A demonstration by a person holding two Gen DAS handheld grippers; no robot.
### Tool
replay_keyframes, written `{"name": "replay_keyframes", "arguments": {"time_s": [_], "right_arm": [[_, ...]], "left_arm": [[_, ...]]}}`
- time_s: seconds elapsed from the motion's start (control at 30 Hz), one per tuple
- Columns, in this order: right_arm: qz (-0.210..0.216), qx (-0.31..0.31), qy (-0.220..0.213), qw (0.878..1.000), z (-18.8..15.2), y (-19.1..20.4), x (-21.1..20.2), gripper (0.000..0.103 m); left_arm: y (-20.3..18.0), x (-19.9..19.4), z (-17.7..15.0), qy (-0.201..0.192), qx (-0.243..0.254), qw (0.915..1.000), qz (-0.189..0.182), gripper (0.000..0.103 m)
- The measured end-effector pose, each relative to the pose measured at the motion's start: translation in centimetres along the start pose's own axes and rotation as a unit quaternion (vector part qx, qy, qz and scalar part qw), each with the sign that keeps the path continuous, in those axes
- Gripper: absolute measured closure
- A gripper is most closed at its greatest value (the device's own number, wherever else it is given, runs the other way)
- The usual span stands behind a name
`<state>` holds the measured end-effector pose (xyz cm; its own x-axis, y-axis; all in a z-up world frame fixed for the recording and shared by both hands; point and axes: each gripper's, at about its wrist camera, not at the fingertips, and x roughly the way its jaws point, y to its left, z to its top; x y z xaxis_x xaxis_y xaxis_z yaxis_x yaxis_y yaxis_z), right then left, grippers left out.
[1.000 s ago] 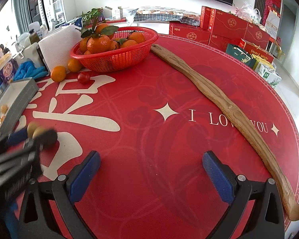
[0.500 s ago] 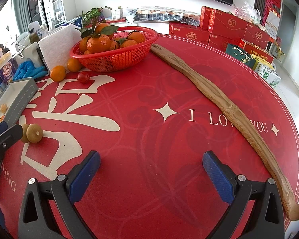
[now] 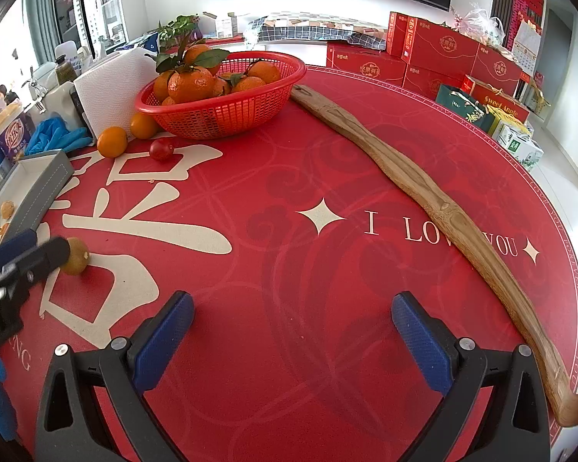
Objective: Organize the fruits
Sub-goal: 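Move the open left gripper over the two brown round fruits on the table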
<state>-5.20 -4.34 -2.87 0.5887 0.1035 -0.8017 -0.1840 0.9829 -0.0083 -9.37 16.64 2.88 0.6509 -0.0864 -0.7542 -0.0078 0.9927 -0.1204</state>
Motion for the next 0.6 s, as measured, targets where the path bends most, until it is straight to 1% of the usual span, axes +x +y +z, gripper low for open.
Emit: {"name": "replay_keyframes", "arguments": {"time_s": [0.13,0.27,0.37,0.53,0.6], "right_arm": [[0.0,0.0,0.0,1.0,0.0,0.0,0.0,0.0],[0.0,0.0,0.0,1.0,0.0,0.0,0.0,0.0],[0.0,0.0,0.0,1.0,0.0,0.0,0.0,0.0],[0.0,0.0,0.0,1.0,0.0,0.0,0.0,0.0],[0.0,0.0,0.0,1.0,0.0,0.0,0.0,0.0]], "left_arm": [[0.9,-1.1,0.1,-0.019,-0.012,0.9997,0.006,0.03],[1.4,-0.9,-0.2,-0.011,-0.002,0.9998,0.018,0.03],[1.5,-1.1,-0.7,-0.016,-0.001,0.9998,0.008,0.03],[0.6,-1.6,-1.6,-0.017,0.031,0.9994,0.002,0.03],[0.3,-1.4,-2.0,-0.009,0.044,0.999,0.003,0.03]]}}
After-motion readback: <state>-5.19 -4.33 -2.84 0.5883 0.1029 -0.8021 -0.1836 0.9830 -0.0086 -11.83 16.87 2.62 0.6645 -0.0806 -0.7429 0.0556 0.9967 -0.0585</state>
